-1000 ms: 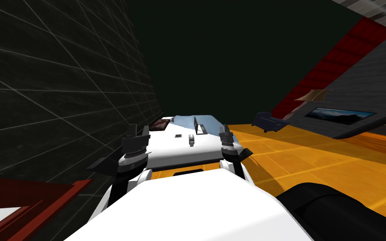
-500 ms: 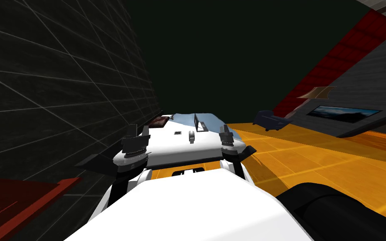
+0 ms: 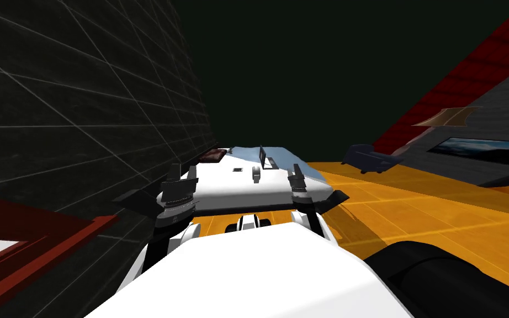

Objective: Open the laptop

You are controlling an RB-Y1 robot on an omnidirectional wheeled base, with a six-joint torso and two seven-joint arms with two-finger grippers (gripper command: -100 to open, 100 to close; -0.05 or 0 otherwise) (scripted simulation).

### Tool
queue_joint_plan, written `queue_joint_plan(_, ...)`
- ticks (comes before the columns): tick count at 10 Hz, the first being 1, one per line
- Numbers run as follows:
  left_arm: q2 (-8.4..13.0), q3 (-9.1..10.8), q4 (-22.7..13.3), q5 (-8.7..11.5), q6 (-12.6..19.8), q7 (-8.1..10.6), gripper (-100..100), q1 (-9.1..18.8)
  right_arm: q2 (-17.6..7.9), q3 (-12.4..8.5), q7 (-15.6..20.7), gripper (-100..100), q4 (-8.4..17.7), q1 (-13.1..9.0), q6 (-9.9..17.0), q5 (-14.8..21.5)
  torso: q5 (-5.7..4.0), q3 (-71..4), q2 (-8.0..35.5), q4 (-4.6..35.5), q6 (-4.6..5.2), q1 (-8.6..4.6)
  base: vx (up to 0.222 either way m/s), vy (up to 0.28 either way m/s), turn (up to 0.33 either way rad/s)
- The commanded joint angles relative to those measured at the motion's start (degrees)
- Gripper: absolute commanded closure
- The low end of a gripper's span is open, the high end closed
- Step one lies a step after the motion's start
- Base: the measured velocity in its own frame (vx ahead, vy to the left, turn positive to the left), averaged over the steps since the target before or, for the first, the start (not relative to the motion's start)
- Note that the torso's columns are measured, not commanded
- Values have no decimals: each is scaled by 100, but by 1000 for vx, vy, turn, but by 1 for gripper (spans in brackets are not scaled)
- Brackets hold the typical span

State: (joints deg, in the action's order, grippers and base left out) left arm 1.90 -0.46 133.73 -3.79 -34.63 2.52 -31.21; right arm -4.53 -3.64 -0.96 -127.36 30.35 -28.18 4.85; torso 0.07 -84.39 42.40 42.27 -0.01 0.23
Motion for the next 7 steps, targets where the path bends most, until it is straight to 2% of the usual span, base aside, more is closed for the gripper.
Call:
queue_joint_plan(1, 0, 0, 0, 0, 0, 0, 0, 0, -399, -67, 134, -100, 236, -90, 180, 206, -1, -15, -11, 0, 1, -6, -100, 135, 249)
queue_joint_plan(5, 0, 0, 0, 0, 0, 0, 0, 0, -1083, -217, 438, -100, 815, -319, 581, 662, -9, -18, -11, 1, 2, -31, -87, 143, 331)
queue_joint_plan(6, 0, 0, 0, 0, 0, 0, 0, -1, -1088, -217, 438, -100, 824, -319, 581, 662, -7, -16, -9, 2, 3, -24, -43, 113, 103)
queue_joint_plan(7, 1, 1, 0, 0, 0, 0, 0, -2, -1269, -262, 527, -100, 1000, -385, 705, 793, -8, -22, -19, 0, 6, -33, -18, 112, 232)
